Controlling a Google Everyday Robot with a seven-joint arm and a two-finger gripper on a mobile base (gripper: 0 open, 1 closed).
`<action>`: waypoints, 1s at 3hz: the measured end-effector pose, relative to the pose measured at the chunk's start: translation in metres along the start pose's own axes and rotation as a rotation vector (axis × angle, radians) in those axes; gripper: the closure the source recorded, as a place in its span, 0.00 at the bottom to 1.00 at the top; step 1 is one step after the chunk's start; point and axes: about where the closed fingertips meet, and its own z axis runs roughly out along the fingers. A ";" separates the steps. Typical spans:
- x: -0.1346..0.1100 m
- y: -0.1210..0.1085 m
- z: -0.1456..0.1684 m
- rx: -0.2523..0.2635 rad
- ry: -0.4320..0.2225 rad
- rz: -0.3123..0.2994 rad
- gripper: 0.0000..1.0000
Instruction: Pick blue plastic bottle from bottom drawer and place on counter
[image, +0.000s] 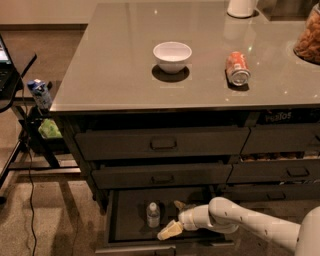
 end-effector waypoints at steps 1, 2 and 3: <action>-0.005 -0.006 0.021 0.008 -0.041 -0.023 0.00; -0.007 -0.013 0.032 0.014 -0.072 -0.032 0.00; -0.010 -0.021 0.044 0.010 -0.090 -0.040 0.00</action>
Offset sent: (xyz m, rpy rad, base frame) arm 0.0347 0.0262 -0.0249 0.0700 -0.0943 -0.0312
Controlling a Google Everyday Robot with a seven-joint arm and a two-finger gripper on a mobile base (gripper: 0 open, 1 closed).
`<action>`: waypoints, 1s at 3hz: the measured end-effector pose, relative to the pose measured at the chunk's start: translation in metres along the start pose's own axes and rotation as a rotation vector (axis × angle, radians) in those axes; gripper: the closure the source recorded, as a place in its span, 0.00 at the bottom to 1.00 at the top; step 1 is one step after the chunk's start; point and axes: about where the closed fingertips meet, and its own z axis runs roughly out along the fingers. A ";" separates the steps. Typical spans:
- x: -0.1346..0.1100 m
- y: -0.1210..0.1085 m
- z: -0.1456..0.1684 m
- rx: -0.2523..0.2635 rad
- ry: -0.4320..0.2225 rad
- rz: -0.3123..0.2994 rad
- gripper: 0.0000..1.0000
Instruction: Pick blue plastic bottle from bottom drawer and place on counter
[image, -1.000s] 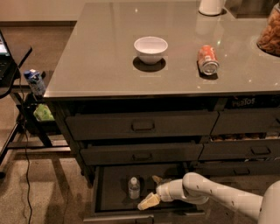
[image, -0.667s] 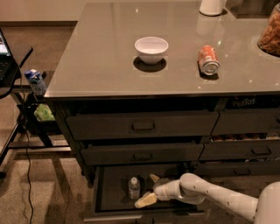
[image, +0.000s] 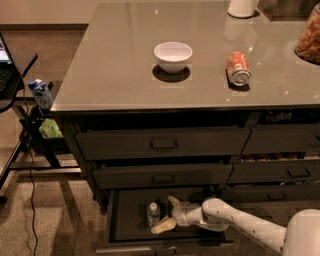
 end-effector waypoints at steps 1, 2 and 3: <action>-0.005 -0.010 0.012 -0.008 -0.020 -0.004 0.00; -0.002 -0.017 0.024 -0.020 -0.033 0.007 0.00; 0.001 -0.021 0.036 -0.032 -0.037 0.020 0.00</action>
Offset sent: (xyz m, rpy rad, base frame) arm 0.0336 0.0166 -0.0248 0.0582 0.0046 -0.0011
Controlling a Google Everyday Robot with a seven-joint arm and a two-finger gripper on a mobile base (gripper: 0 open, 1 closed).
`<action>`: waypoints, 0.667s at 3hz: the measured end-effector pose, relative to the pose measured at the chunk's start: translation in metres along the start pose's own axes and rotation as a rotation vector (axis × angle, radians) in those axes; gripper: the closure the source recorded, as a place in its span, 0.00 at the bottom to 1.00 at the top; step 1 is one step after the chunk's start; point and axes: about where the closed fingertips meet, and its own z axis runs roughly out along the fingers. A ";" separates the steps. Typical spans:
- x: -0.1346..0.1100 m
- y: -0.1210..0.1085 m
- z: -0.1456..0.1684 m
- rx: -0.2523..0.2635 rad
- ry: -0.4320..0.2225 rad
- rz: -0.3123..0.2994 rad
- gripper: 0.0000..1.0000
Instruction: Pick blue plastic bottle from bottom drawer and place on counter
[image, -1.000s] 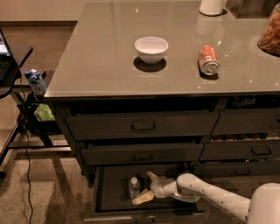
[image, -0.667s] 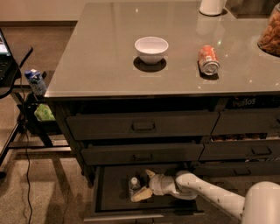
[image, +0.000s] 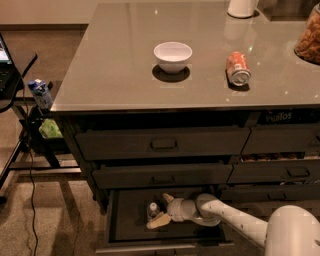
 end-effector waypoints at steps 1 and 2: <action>0.006 -0.001 0.011 -0.018 -0.004 0.018 0.00; 0.012 -0.001 0.021 -0.035 -0.008 0.035 0.00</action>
Offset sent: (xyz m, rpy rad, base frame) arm 0.0027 0.0160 -0.0315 0.0424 0.0571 0.0104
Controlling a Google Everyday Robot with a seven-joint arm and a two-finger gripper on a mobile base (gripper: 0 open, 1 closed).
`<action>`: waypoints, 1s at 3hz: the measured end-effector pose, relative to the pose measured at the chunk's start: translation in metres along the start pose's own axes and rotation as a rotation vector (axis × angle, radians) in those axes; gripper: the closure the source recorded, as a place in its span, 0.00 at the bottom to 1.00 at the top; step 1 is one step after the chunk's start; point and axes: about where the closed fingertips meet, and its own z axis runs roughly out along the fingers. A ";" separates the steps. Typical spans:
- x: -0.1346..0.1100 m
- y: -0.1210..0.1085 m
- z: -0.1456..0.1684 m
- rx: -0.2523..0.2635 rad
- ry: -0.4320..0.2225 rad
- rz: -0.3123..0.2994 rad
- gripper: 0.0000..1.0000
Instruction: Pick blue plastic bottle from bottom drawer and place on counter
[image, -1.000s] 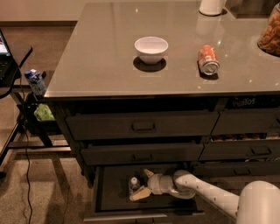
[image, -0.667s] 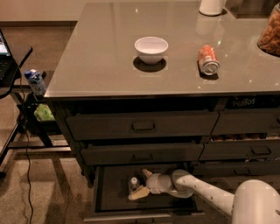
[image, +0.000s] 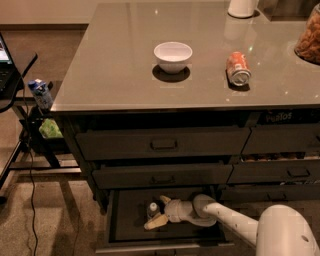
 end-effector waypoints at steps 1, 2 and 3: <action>0.005 -0.001 0.004 -0.022 -0.029 0.053 0.00; 0.005 -0.001 0.004 -0.023 -0.029 0.054 0.19; 0.005 -0.001 0.004 -0.023 -0.029 0.054 0.42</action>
Offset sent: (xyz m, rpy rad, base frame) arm -0.0002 0.0010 -0.0059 0.0418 0.0378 -0.0139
